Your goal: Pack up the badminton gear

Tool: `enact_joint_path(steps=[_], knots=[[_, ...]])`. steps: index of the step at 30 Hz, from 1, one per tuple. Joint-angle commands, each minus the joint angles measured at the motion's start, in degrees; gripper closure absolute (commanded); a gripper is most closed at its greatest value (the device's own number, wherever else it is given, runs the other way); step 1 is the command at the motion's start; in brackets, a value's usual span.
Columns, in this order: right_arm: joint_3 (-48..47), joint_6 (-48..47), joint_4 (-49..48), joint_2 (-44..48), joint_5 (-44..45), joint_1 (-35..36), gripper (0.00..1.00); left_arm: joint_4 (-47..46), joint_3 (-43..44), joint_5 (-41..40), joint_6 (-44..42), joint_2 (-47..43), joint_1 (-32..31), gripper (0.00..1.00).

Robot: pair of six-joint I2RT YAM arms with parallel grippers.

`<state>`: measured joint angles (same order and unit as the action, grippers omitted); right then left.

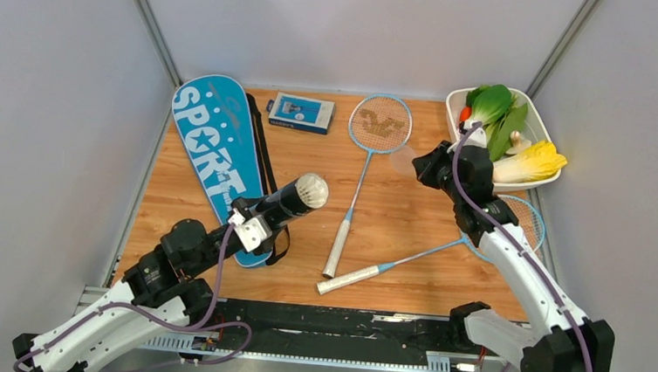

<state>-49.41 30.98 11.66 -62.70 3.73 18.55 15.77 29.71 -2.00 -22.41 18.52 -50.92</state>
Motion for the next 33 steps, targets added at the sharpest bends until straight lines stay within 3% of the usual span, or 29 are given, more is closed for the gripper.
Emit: enact_joint_path(steps=[1,6,14,23,33], knots=[[-3.15,-5.81,-4.47,5.98,-20.33,-0.04,1.0,-1.23,1.96,-0.41,-0.6,1.31,-0.15,0.41],[-2.62,-2.07,-12.73,11.24,-35.07,0.8,1.0,-0.52,2.84,-0.46,-0.86,3.53,-0.09,0.41],[-6.81,-1.28,-13.56,11.98,-44.3,6.09,1.0,0.03,4.18,-0.09,-0.88,6.61,-0.14,0.41],[-8.9,-3.8,-8.53,8.29,-39.94,16.38,1.0,0.17,4.98,0.97,-1.0,7.64,-0.12,0.41],[-12.23,-5.87,-6.11,4.03,-35.45,20.68,1.0,0.68,5.14,1.38,-1.91,7.69,-0.12,0.42]])
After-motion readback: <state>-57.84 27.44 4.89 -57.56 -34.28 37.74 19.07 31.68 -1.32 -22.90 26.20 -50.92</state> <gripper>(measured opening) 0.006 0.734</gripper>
